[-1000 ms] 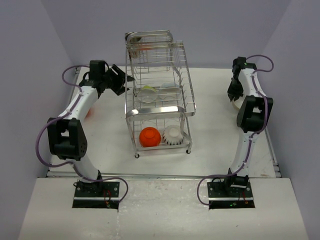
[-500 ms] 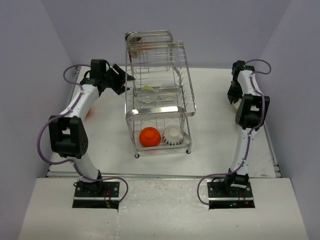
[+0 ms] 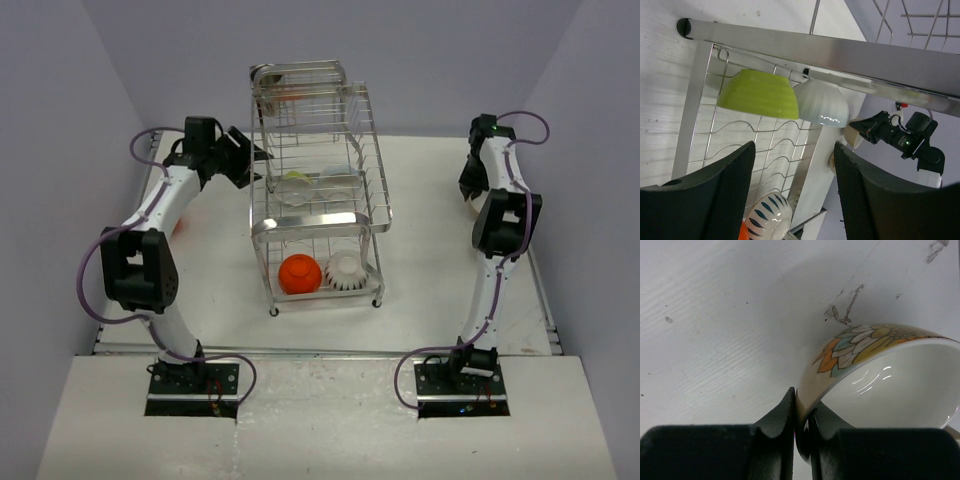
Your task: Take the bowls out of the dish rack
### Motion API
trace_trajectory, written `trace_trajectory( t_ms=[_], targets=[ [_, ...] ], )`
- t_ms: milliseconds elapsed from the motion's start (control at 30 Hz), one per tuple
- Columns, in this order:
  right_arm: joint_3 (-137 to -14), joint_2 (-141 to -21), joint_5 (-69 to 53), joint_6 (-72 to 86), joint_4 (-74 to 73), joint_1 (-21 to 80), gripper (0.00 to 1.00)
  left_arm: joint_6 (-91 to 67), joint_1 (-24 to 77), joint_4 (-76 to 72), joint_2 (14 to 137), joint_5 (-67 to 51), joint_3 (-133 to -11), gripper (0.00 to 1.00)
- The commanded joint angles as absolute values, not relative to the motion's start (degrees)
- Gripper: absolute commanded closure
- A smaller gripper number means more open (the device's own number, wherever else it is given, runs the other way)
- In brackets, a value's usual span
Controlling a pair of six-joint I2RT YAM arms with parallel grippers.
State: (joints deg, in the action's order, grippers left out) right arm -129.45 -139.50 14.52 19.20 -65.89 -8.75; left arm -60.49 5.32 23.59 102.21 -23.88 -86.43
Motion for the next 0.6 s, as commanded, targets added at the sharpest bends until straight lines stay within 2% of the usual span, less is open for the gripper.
trace_trajectory(
  t_ms=[0, 567],
  targets=[
    [-133.68, -133.17, 15.91, 18.37, -66.18, -9.05, 1.00, -60.03, 6.24, 23.73, 102.66, -24.70, -88.77, 0.35],
    [-118.49, -116.81, 20.12, 18.46, -66.10, -6.15, 1.00, -60.12, 7.21, 23.47, 101.43, -25.14, -87.54, 0.35]
  ],
)
